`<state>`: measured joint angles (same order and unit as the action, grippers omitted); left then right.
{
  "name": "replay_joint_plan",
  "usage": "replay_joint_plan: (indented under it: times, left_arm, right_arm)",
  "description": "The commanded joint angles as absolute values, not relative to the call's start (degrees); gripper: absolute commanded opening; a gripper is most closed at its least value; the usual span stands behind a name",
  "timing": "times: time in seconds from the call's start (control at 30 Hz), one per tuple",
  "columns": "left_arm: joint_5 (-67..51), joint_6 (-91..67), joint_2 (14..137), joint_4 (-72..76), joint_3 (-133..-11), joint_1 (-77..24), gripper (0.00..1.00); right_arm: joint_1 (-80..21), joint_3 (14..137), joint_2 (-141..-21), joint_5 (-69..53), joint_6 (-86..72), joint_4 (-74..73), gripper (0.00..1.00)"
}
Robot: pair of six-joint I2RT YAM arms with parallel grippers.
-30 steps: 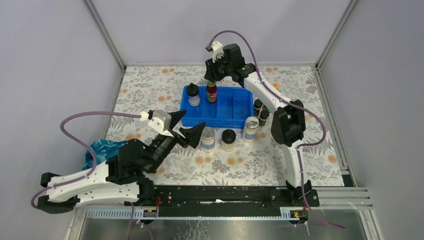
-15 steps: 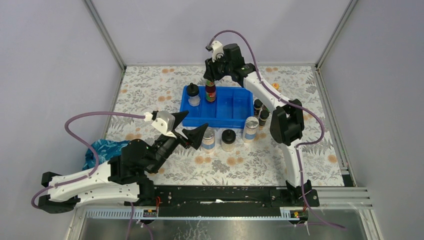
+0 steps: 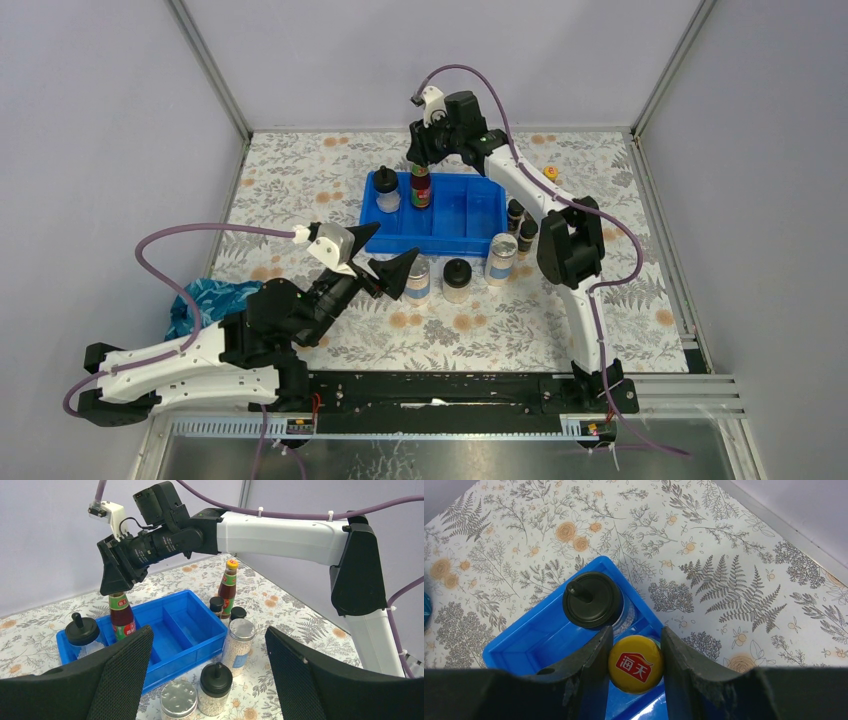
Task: Organize the condiment bottles
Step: Place the bottle in the storage box.
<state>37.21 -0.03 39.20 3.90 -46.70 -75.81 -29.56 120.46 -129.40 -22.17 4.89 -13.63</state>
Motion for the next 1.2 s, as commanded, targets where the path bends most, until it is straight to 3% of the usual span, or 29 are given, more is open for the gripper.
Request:
replay_joint_plan:
  times: [0.0, 0.07, 0.2, 0.37, 0.87, 1.17]
  left_arm:
    - [36.39, 1.41, 38.72, 6.28, -45.72, -76.20, 0.87]
    - [36.31, 1.42, 38.67, 6.27, -45.62, -76.20, 0.87]
    - [36.09, 1.38, 38.59, 6.25, -45.53, -76.21, 0.87]
    - [35.86, 1.41, 38.76, 6.33, -45.67, -76.20, 0.87]
    - [35.69, 1.58, 39.26, 6.30, -45.72, -76.22, 0.88]
    - [37.71, 0.65, 40.61, 4.74, -47.14, -76.20, 0.93]
  right_arm:
    - [-29.05, 121.44, -126.25, -23.68, 4.63, -4.59, 0.00]
    - [-29.05, 120.38, -125.92, -23.65, 4.51, -4.00, 0.09]
    - [-29.09, 118.60, -125.28, -23.80, 4.44, -3.07, 0.43]
    - [-29.04, 116.91, -124.47, -23.97, 4.12, -2.19, 0.63]
    - [-29.09, 113.94, -120.50, -23.69, 3.62, -0.44, 0.71]
    - [-29.08, 109.44, -112.11, -21.25, 2.17, 3.75, 0.76]
